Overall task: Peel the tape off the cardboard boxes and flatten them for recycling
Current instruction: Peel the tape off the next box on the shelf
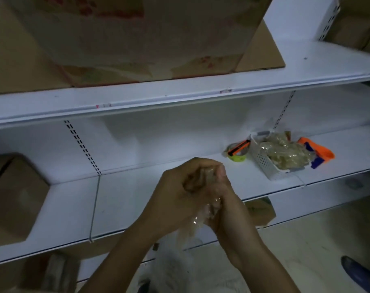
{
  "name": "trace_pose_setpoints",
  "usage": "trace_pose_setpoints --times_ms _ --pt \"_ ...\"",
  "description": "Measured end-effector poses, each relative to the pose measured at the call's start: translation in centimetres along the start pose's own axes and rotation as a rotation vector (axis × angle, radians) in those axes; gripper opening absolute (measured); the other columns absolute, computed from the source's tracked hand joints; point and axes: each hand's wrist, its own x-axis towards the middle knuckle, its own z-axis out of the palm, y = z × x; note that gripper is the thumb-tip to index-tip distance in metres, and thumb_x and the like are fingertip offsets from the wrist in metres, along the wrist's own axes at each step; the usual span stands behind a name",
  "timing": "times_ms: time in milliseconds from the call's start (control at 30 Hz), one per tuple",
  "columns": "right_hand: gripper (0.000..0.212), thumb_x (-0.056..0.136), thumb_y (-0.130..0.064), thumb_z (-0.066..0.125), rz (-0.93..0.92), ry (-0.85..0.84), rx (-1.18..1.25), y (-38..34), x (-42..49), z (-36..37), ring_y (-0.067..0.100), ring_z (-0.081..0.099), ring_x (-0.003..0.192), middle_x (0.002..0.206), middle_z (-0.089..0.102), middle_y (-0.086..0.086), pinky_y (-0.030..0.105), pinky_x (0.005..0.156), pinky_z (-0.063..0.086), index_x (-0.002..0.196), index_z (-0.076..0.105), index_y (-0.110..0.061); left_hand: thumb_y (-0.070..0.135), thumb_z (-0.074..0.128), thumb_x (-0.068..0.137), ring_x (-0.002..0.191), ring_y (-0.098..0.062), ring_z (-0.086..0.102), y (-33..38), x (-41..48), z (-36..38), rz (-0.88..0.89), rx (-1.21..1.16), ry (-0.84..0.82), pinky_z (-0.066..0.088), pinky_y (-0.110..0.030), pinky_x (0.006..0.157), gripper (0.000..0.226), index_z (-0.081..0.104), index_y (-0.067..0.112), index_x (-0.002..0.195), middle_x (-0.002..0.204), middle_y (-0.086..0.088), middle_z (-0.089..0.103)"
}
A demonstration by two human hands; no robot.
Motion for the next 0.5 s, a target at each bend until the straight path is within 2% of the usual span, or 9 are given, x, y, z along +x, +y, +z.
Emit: trace_pose_setpoints --times_ms 67,133,167,233,300,367,433,500 --pt "0.045 0.09 -0.051 0.038 0.012 -0.025 0.05 -0.9 0.1 -0.1 0.012 0.071 0.089 0.093 0.075 -0.001 0.04 0.079 0.053 0.084 0.076 -0.028 -0.002 0.068 0.081 0.09 -0.008 0.069 -0.2 0.8 0.1 0.034 -0.106 0.063 0.052 -0.018 0.078 0.026 0.07 0.017 0.098 0.096 0.005 0.073" --pt "0.045 0.088 -0.05 0.04 0.032 -0.042 0.113 -1.4 -0.2 -0.1 0.02 0.068 0.101 0.109 0.072 0.005 0.044 0.089 0.051 0.109 0.07 -0.024 -0.002 0.063 0.082 0.09 -0.017 0.07 0.1 1.6 0.3 0.032 -0.233 0.123 0.056 -0.025 0.076 0.021 0.069 0.014 0.095 0.093 -0.001 0.073" --pt "0.049 0.087 -0.049 0.042 0.033 -0.049 0.139 -1.6 -0.2 0.0 0.023 0.068 0.102 0.111 0.071 0.009 0.043 0.088 0.051 0.116 0.066 -0.018 0.002 0.063 0.084 0.088 -0.02 0.071 0.3 2.2 0.5 0.014 -0.313 0.166 0.057 -0.029 0.072 0.016 0.067 0.014 0.093 0.09 -0.002 0.074" --pt "0.057 0.081 -0.048 0.048 0.052 -0.042 0.194 -1.6 -0.1 -1.1 0.027 0.07 0.09 0.106 0.071 0.015 0.038 0.077 0.056 0.118 0.063 -0.007 0.007 0.059 0.088 0.085 -0.023 0.071 0.5 3.6 0.8 -0.045 -0.442 0.306 0.057 -0.033 0.064 0.009 0.063 0.013 0.092 0.089 -0.002 0.073" --pt "0.063 0.073 -0.05 0.056 0.033 0.053 0.218 -1.5 -0.1 -3.0 0.027 0.071 0.079 0.097 0.073 0.013 0.036 0.07 0.056 0.117 0.061 -0.005 0.019 0.063 0.087 0.078 -0.024 0.067 0.7 5.5 0.7 -0.046 -0.573 0.432 0.052 -0.033 0.058 0.008 0.061 0.015 0.094 0.091 -0.005 0.07" --pt "0.08 0.059 -0.067 0.067 -0.098 0.243 0.048 -1.3 -0.4 -5.3 0.023 0.071 0.08 0.096 0.074 0.004 0.038 0.072 0.054 0.12 0.058 -0.016 0.029 0.068 0.083 0.071 -0.022 0.061 1.1 7.3 0.9 -0.028 -0.619 0.494 0.047 -0.031 0.057 0.019 0.061 0.017 0.096 0.091 -0.009 0.067" --pt "0.099 0.042 -0.082 0.071 -0.338 0.378 -0.226 -1.5 -0.9 -6.9 0.018 0.07 0.084 0.1 0.071 -0.004 0.039 0.073 0.057 0.122 0.055 -0.027 0.024 0.066 0.083 0.063 -0.019 0.059 1.3 8.2 2.3 -0.039 -0.597 0.505 0.047 -0.029 0.051 0.016 0.06 0.015 0.095 0.083 -0.007 0.067" --pt "0.096 0.047 -0.079 0.073 -0.537 0.402 -0.449 -1.9 -1.2 -7.8 0.014 0.066 0.094 0.112 0.063 -0.012 0.033 0.081 0.054 0.129 0.049 -0.035 0.019 0.065 0.087 0.059 -0.018 0.057 0.9 8.6 4.7 -0.088 -0.597 0.448 0.043 -0.026 0.045 0.017 0.059 0.011 0.1 0.083 -0.011 0.066"
